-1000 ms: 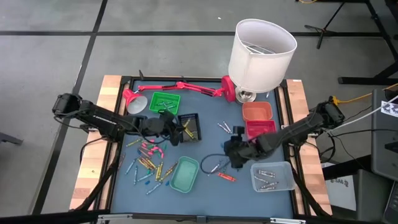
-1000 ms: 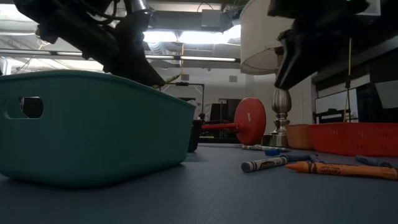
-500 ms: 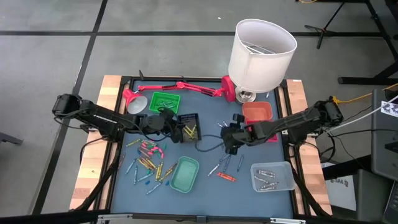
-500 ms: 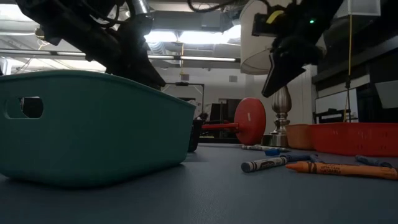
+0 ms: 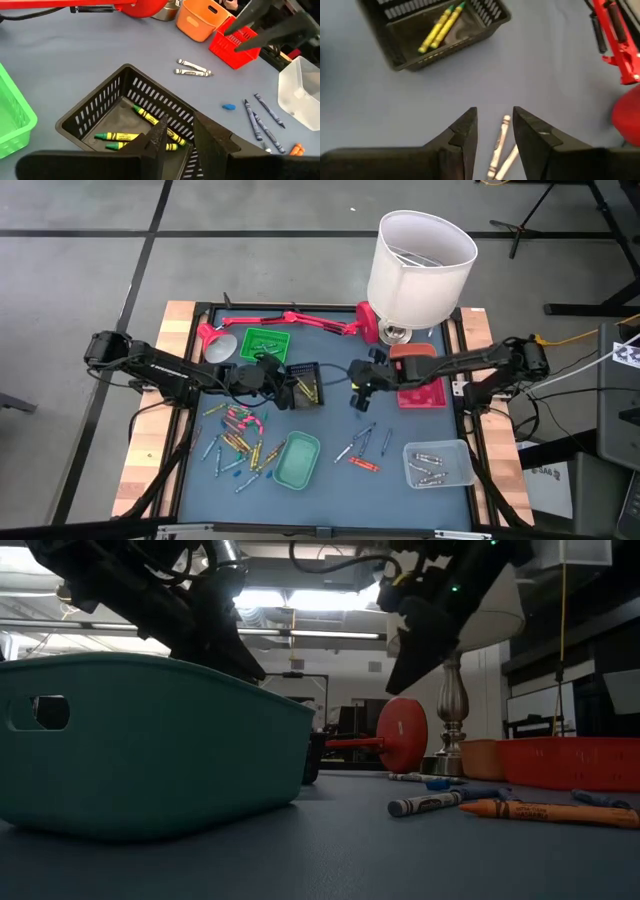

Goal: Sort crayons
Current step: Put the gray crayon into the white bin

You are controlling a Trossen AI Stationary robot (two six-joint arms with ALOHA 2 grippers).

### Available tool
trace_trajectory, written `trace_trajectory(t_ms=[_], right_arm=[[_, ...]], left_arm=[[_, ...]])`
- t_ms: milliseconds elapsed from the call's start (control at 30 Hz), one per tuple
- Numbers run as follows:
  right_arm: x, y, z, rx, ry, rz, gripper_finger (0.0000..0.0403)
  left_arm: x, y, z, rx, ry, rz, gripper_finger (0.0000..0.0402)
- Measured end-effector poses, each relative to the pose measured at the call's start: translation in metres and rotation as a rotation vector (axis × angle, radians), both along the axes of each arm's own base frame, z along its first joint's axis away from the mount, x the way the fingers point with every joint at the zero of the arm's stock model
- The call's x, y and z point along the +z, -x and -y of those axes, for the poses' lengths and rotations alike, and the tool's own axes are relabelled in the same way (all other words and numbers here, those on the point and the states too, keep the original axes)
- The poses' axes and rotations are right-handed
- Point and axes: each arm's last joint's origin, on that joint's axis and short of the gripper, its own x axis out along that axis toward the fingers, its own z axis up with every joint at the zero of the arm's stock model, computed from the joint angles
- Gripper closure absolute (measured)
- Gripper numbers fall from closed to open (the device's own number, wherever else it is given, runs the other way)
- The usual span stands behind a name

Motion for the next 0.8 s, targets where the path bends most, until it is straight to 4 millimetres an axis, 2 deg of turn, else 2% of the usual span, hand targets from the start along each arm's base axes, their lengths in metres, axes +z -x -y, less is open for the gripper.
trace_trajectory(t_ms=[233, 400, 800], right_arm=[[0.000, 0.000, 0.015, -0.049, -0.002, 0.006, 0.0281], [-0.003, -0.003, 0.014, -0.049, -0.003, 0.003, 0.0281], [-0.051, -0.026, 0.014, -0.051, -0.004, -0.089, 0.0281]], left_arm=[[0.000, 0.000, 0.000, -0.001, -0.001, -0.001, 0.0321], [0.000, 0.000, 0.000, -0.001, -0.001, -0.001, 0.0321], [0.000, 0.000, 0.001, -0.007, -0.001, -0.009, 0.0320]])
